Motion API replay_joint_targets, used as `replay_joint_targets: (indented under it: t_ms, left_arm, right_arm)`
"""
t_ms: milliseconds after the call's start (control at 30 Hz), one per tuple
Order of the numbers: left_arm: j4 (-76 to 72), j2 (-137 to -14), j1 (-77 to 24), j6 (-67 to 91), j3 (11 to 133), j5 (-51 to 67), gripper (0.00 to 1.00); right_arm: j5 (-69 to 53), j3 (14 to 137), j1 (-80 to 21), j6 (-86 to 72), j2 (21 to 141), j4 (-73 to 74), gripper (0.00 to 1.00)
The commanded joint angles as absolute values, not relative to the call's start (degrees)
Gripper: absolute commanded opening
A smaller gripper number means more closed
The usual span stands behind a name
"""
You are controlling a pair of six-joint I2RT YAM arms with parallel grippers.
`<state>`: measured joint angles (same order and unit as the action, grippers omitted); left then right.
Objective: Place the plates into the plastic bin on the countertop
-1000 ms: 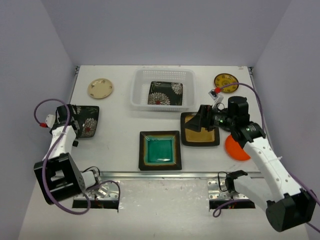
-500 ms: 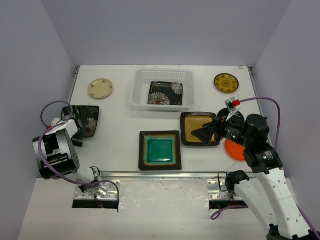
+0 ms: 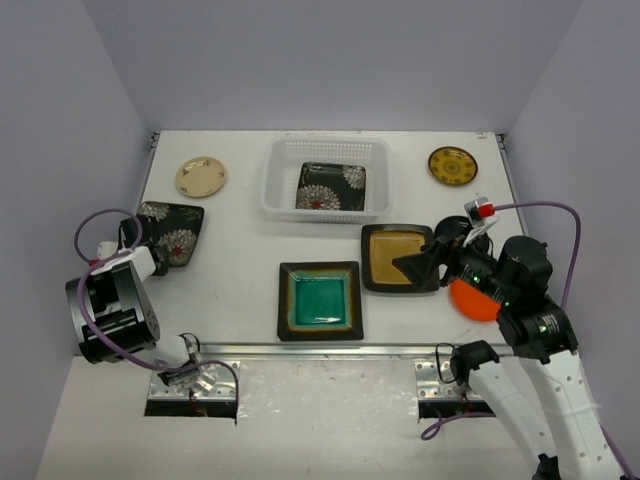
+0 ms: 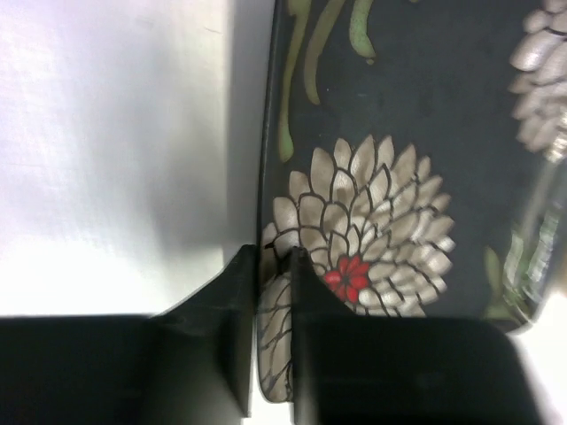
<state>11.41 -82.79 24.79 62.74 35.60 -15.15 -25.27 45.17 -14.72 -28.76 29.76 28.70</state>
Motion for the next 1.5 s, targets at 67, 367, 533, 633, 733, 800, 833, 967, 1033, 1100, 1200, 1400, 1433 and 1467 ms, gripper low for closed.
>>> replay_joint_targets:
  t_ms: [67, 367, 533, 633, 733, 800, 833, 967, 1033, 1100, 1200, 1400, 1433, 1467]
  left_arm:
    - [20.2, -76.5, 24.4, 65.6, 27.8, -11.5, 0.00]
    - [21.3, -45.2, 24.4, 65.3, 23.4, -7.2, 0.00]
    - [23.2, -41.1, 24.4, 61.1, 31.2, -2.5, 0.00]
    - [25.1, -40.1, 24.4, 59.0, 35.1, -1.2, 0.00]
    - [25.6, -38.9, 24.3, 56.7, 40.7, 2.0, 0.00]
    - [25.6, -38.4, 24.3, 55.2, 43.6, 3.9, 0.00]
    - [26.0, -38.2, 24.3, 54.4, 45.5, 4.5, 0.00]
    - [25.6, -38.7, 24.3, 52.2, 51.8, 9.2, 0.00]
    - [24.2, -39.2, 24.3, 51.8, 53.4, 12.0, 0.00]
    - [21.2, -40.9, 24.3, 51.9, 55.3, 17.5, 0.00]
    - [13.3, -44.0, 24.3, 53.1, 55.6, 24.1, 0.00]
    - [1.3, -58.2, 17.2, 51.7, 58.8, 33.5, 0.00]
    - [1.1, -60.1, 14.0, 49.9, 60.1, 31.9, 0.00]
    - [1.0, -60.8, 12.8, 49.2, 61.2, 30.1, 0.00]
  right_arm:
    - [-23.5, 48.7, -14.4, -27.9, 31.2, 29.3, 0.99]
    - [-23.6, 51.0, -14.4, -28.7, 34.3, 30.2, 0.99]
    - [-26.6, 51.2, -14.4, -30.4, 39.0, 29.5, 0.99]
    - [-28.4, 50.5, -14.4, -31.6, 41.0, 27.2, 0.99]
    - [-29.8, 51.2, -14.4, -32.0, 43.3, 26.5, 0.99]
    - [-29.9, 51.5, -14.4, -31.8, 44.1, 26.6, 0.99]
    - [-29.8, 51.7, -14.5, -31.7, 44.4, 26.6, 0.99]
    - [-28.9, 53.0, -14.4, -31.0, 44.9, 27.6, 0.99]
    - [-28.4, 53.7, -14.4, -30.8, 45.3, 28.6, 0.99]
    - [-27.6, 55.0, -14.4, -30.6, 45.5, 29.3, 0.99]
    - [-26.5, 56.6, -14.4, -30.3, 45.8, 30.4, 0.99]
    - [-23.3, 58.0, -14.5, -31.1, 46.3, 31.9, 0.99]
    - [-22.7, 58.3, -14.4, -31.0, 46.5, 32.3, 0.99]
    - [-22.4, 58.4, -14.5, -31.0, 46.7, 32.5, 0.99]
